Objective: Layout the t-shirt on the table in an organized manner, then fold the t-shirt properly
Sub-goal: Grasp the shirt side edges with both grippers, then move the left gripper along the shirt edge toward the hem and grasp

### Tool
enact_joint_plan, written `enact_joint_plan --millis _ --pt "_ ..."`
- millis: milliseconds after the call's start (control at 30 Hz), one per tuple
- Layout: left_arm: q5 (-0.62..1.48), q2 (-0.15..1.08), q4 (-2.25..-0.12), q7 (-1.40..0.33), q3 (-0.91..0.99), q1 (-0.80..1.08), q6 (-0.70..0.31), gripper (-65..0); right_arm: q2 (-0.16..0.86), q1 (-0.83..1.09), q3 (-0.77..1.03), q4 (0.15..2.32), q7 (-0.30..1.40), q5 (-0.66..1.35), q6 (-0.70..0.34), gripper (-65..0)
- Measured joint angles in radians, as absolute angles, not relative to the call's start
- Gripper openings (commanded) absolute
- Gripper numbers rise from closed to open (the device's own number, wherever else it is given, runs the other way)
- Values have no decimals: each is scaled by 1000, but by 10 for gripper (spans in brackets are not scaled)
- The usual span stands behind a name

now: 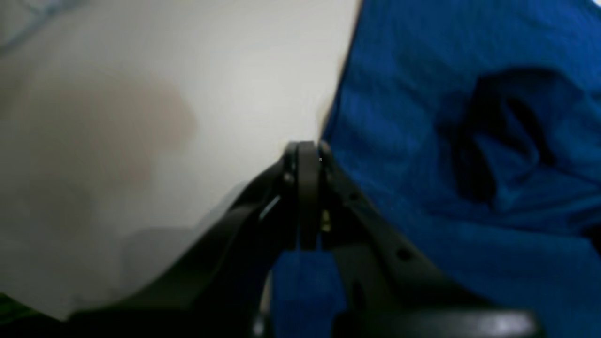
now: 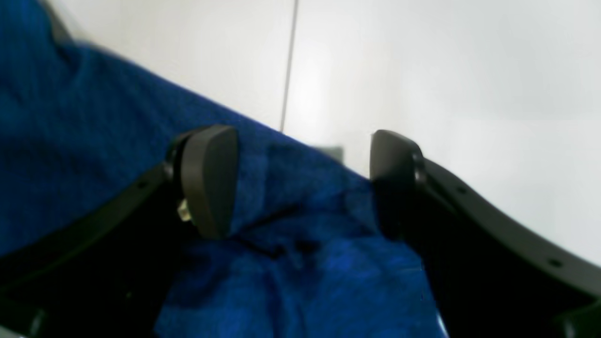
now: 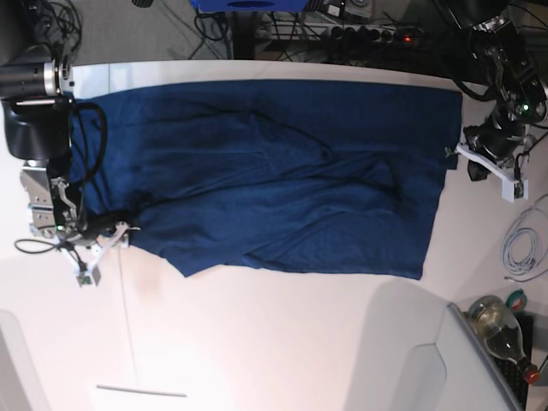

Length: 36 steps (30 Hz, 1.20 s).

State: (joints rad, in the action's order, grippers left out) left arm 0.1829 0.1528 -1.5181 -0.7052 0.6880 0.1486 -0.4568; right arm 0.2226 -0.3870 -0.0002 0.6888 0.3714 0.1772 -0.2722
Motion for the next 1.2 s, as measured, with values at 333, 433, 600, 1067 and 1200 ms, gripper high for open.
enact_joint_plan --millis 333,433,600,1067,1200 --pt "67 152 -1397 -706 684 -5 -456 -650 226 -430 3 623 405 194 -279 -650" --pt "32 156 -1327 -705 683 -68 -457 -650 227 -426 7 631 405 193 -279 -650" --pt "31 196 -1187 -700 680 -167 -463 -640 227 -403 7 681 423 181 -279 -650" --pt "26 249 -593 -479 574 -443 -446 -253 216 -302 8 901 483 178 -278 -650" --pt "53 254 -496 -370 510 -465 -436 -255 220 -304 8 939 499 180 -278 -650"
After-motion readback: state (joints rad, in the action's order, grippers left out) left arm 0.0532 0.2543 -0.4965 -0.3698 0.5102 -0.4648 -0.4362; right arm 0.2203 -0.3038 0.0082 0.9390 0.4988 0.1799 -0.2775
